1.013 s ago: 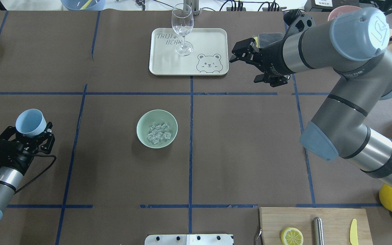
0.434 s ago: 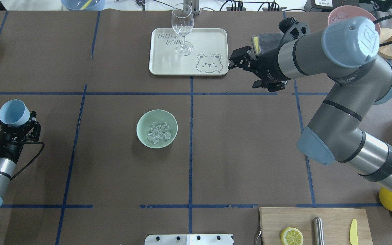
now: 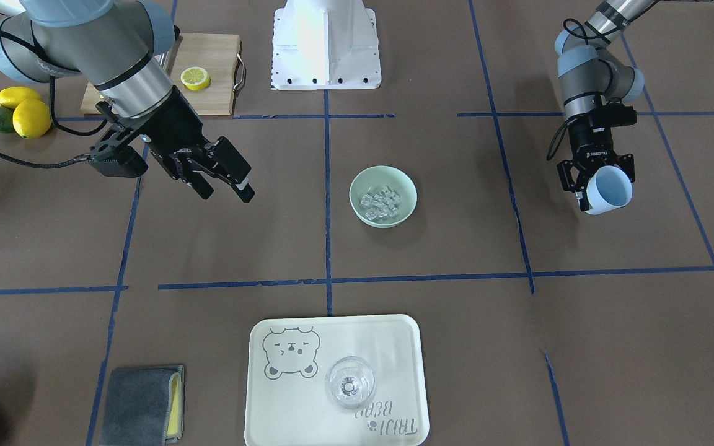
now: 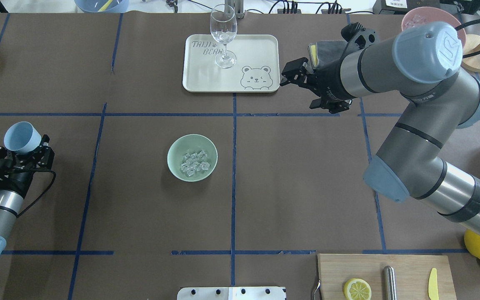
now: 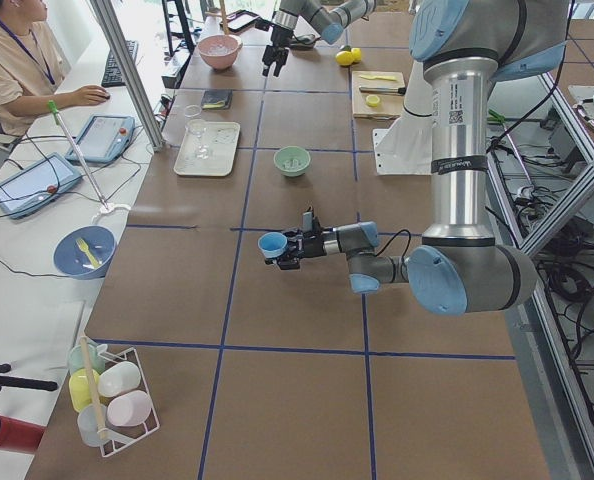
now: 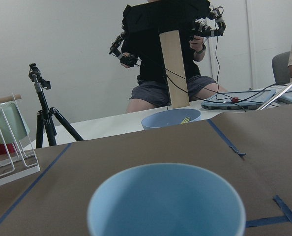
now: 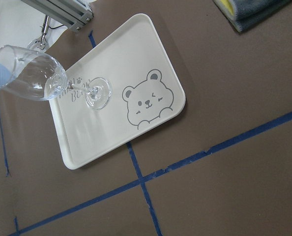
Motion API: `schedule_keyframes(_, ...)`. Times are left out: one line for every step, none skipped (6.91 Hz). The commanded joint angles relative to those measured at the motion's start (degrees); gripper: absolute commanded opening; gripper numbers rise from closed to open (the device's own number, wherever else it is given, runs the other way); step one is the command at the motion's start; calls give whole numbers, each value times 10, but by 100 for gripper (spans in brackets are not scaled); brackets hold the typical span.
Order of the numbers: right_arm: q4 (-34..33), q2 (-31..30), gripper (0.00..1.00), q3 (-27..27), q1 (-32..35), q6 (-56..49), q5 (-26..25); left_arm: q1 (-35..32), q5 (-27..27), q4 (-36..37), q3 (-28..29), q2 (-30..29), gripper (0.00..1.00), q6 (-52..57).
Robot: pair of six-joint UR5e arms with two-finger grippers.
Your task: Pour ice into bowl
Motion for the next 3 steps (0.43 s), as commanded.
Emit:
schedule_keyframes(1, 1, 100, -2, 0, 0, -1, -3, -9, -5, 37, -2, 0, -38)
schedule_keyframes(0, 2, 100, -2, -2, 0, -1, -7, -9, -5, 41, -2, 0, -42)
schedule_keyframes(1, 3, 100, -2, -2, 1, -1, -6, 4, -5, 63, -2, 0, -81)
